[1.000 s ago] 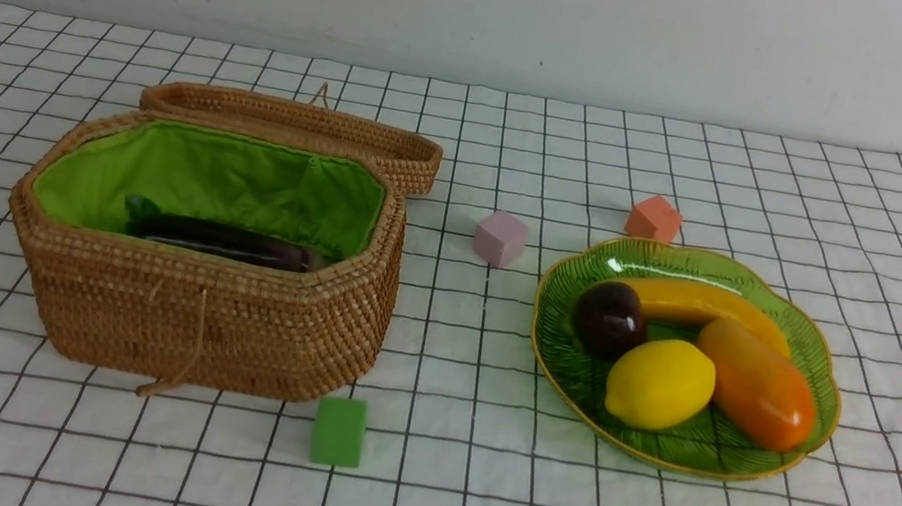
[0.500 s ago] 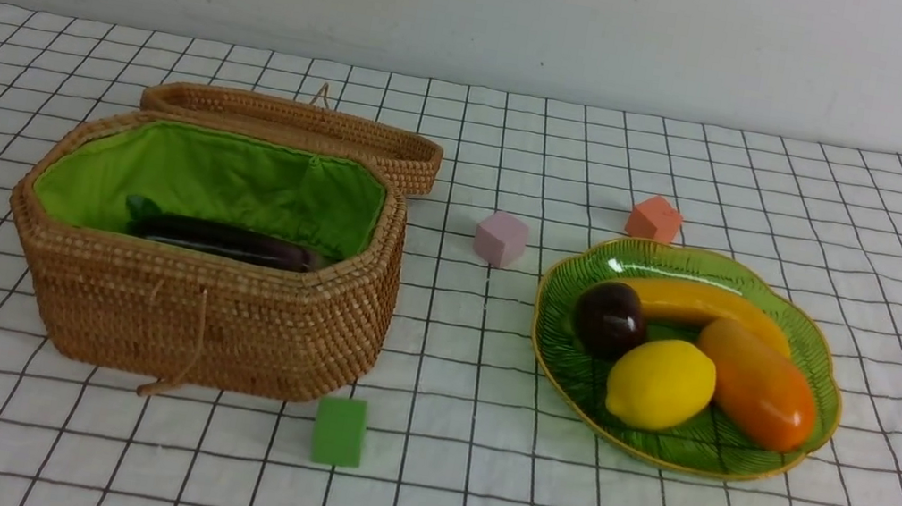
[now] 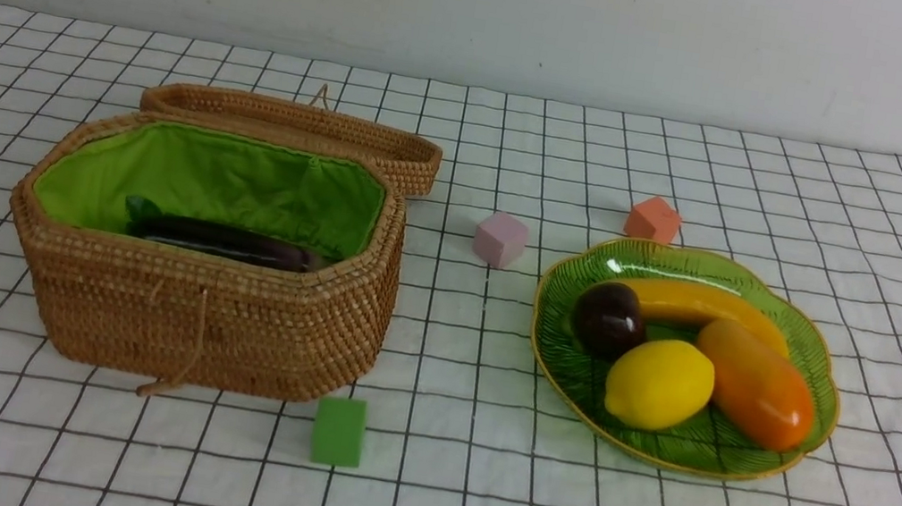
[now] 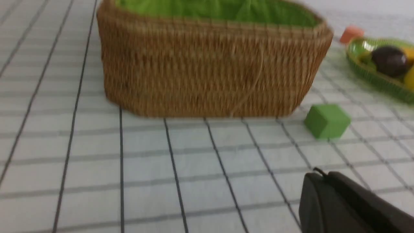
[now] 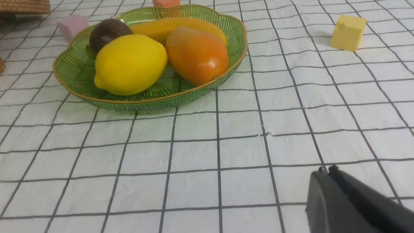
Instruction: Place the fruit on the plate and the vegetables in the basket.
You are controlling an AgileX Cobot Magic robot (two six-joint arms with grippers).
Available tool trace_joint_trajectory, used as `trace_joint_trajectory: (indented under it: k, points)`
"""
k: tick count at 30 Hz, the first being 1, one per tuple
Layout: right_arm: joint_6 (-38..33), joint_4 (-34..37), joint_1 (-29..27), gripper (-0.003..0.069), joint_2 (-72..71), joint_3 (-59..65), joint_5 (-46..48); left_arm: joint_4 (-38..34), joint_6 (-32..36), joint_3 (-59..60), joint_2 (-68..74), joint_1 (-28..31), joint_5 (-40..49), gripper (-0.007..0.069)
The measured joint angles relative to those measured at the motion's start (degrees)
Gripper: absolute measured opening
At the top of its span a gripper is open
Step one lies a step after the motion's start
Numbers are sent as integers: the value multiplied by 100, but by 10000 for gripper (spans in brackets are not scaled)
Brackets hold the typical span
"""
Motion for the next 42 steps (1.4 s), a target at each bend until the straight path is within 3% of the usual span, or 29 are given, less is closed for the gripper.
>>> trace_joint_trajectory:
  k: [7,42]
  points:
    - [0,0,0,10,0,0,0,-169,-327,9,0,5,132,-13]
    - [0,0,0,36,0,-5,7,-189,-350,9,0,5,115,-5]
